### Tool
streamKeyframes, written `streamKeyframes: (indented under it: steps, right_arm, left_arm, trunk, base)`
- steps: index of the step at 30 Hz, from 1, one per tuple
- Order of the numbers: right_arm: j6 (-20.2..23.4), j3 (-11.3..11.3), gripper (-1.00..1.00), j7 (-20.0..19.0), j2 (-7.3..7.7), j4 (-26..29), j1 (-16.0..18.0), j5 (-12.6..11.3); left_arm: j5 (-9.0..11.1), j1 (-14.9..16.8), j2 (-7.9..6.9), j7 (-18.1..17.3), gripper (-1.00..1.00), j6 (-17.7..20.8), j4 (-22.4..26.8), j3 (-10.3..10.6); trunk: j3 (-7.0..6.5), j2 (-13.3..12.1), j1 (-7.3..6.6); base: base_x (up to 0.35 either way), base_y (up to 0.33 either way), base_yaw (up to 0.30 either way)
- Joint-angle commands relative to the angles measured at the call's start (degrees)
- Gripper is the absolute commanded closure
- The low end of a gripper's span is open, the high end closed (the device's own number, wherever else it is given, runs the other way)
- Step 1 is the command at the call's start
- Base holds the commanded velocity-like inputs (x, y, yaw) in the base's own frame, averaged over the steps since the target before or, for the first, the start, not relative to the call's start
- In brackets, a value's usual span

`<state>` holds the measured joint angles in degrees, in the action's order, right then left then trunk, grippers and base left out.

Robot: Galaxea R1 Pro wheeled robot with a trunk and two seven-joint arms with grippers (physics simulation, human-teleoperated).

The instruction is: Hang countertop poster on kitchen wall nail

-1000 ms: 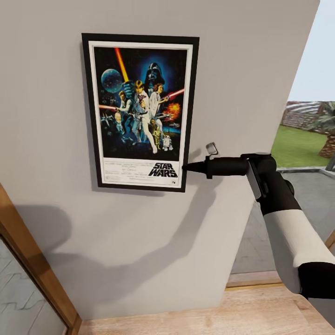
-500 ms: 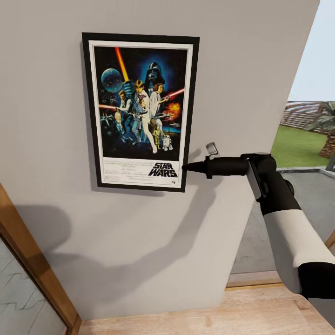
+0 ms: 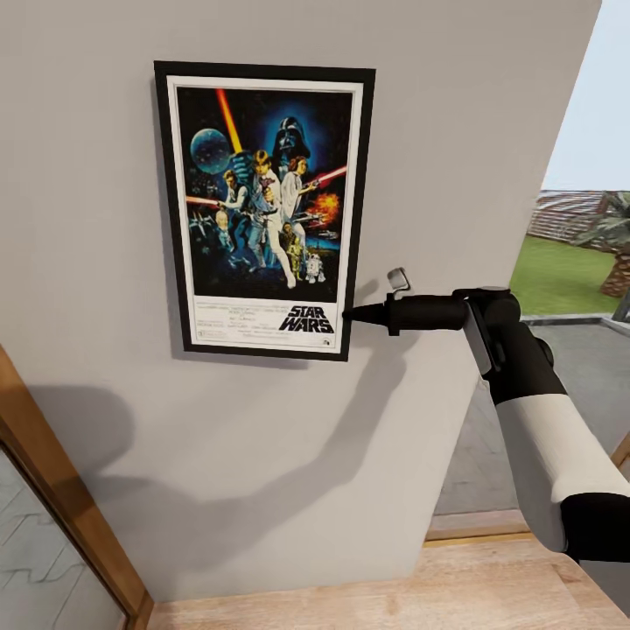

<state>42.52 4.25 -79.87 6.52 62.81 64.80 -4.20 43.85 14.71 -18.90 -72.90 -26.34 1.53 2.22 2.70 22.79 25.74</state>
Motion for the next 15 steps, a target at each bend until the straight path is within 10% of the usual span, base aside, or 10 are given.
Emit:
streamKeyframes:
  steps: [1,15]
  right_arm:
    - [0.6,0.1,1.00,0.0,0.07,-0.1,0.1,-0.1]
    - [0.7,0.2,1.00,0.0,0.07,-0.1,0.1,-0.1]
  left_arm:
    - [0.3,0.1,-0.06,-0.1,-1.00,-0.3,0.0,0.2]
    - [0.3,0.1,-0.08,-0.1,-1.00,-0.4,0.0,0.2]
  trunk:
    - [0.14,0.1,0.04]
    - [0.14,0.1,0.04]
  base:
    - [0.000,0.000,0.000]
    - [0.000,0.000,0.000]
